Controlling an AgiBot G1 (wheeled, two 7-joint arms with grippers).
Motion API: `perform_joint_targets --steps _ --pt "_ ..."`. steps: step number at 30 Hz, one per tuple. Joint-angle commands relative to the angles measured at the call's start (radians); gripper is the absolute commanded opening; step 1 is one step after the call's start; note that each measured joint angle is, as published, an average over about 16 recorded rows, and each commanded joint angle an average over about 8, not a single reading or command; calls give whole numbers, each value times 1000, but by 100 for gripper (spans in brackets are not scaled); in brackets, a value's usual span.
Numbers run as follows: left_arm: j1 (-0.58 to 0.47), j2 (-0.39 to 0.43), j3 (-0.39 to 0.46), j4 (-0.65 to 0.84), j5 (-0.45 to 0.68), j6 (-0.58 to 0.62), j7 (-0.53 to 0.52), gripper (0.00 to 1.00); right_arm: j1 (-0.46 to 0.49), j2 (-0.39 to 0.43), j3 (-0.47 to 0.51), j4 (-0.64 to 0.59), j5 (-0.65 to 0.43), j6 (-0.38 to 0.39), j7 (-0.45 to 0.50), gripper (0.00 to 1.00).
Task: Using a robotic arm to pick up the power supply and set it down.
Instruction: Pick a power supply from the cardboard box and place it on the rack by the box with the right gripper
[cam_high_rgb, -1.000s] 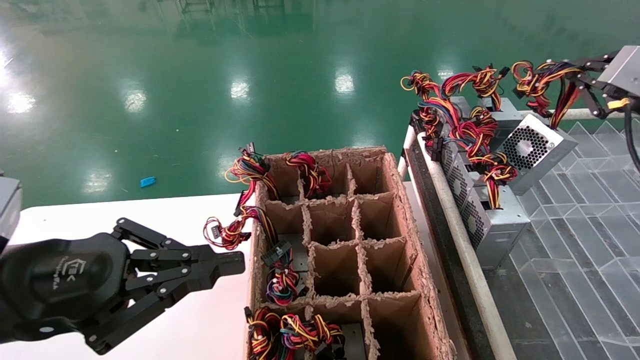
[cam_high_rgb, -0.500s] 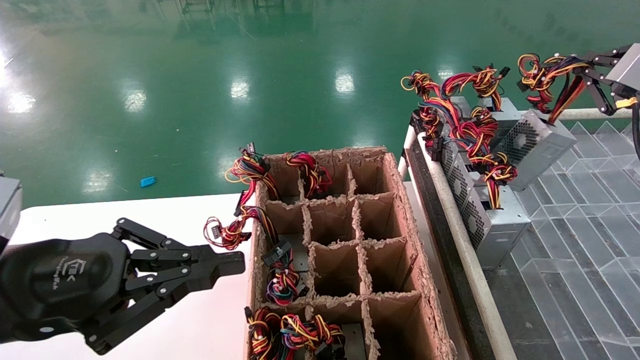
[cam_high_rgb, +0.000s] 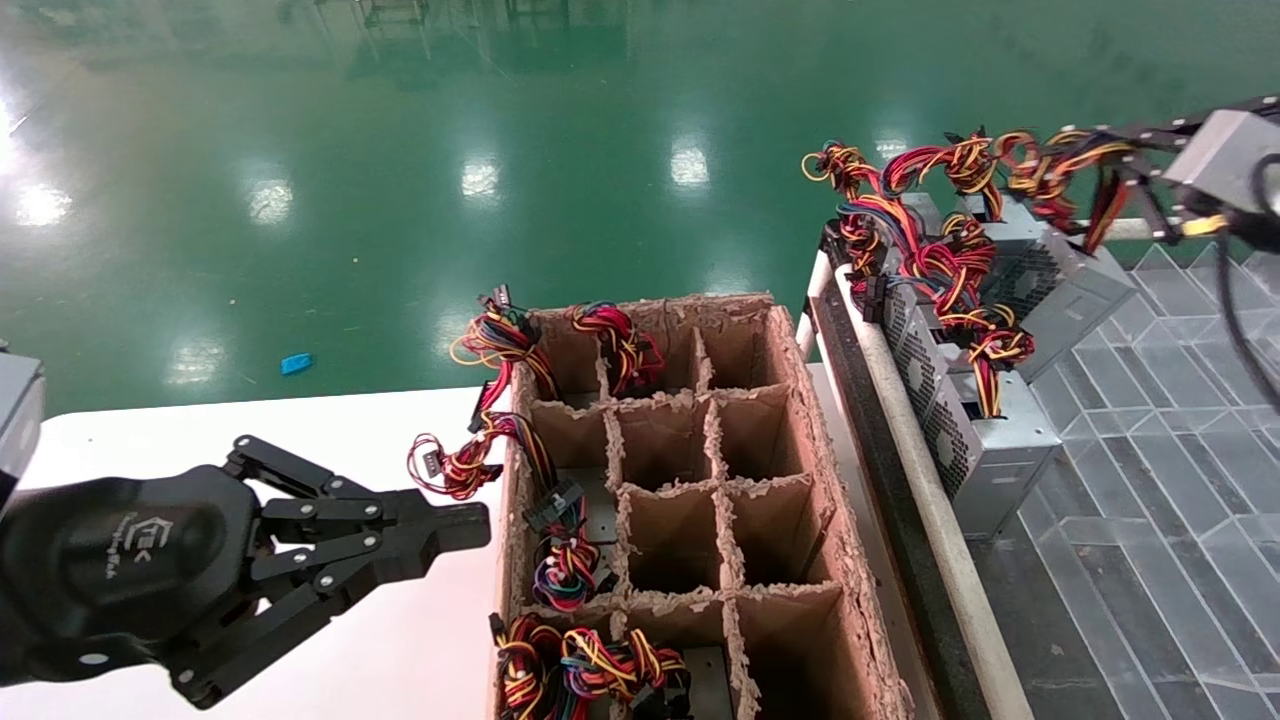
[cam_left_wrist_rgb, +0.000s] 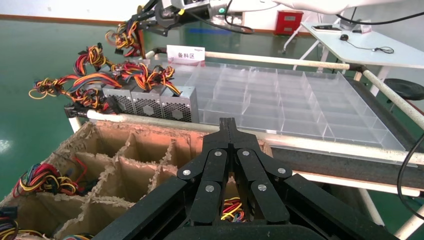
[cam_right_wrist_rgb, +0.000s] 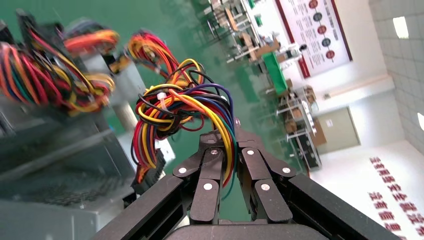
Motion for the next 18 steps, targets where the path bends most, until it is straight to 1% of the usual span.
perform_joint_targets --steps 1,12,18 --pt "0 0 0 0 0 0 0 0 -2 -10 3 -5 6 -4 -9 0" --pt "0 0 0 0 0 0 0 0 -3 -53 3 -39 15 -32 -42 0" --pt "0 0 0 0 0 0 0 0 3 -52 -2 -45 4 -12 -66 0"
